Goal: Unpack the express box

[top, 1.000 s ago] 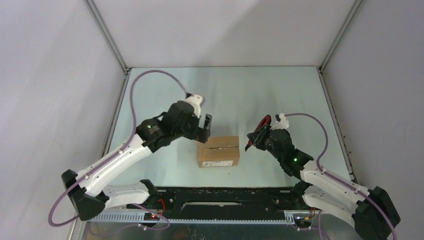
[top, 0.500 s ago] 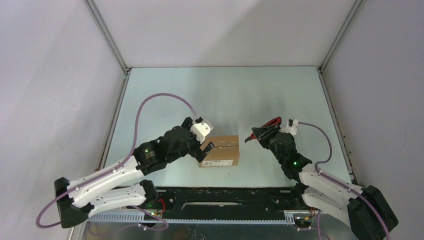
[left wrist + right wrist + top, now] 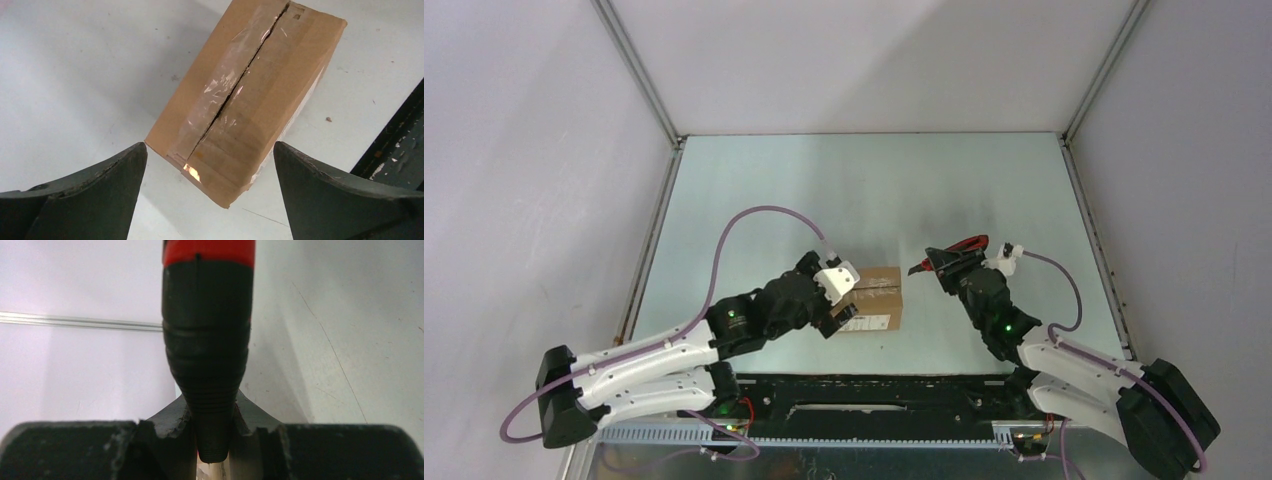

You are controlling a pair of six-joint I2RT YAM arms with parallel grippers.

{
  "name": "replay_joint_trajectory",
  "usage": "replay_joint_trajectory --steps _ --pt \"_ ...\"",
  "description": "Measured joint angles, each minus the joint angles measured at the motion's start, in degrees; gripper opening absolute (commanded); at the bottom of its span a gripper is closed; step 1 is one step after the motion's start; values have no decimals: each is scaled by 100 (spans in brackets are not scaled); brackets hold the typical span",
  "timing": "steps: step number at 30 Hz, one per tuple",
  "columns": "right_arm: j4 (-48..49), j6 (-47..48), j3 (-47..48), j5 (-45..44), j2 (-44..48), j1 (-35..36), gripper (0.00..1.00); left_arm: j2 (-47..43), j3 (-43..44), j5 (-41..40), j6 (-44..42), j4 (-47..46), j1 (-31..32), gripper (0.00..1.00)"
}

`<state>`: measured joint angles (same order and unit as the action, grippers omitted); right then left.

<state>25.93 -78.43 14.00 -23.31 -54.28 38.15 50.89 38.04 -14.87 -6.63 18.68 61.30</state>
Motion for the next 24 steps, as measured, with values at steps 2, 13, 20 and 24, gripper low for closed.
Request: replay_joint_trajectory --steps 2,13,20,24 --pt "2 -52 0 -42 -42 22 0 0 -24 -173 -57 -101 129 100" --pt "162 -168 -4 -210 -271 223 0 -7 -162 -907 -1099 -529 839 100" --pt "188 -181 -61 -284 -199 238 0 450 -155 -444 -1812 -732 986 100" --pt "192 -219 -98 -315 -195 243 0 848 -155 -173 -2011 -807 994 100"
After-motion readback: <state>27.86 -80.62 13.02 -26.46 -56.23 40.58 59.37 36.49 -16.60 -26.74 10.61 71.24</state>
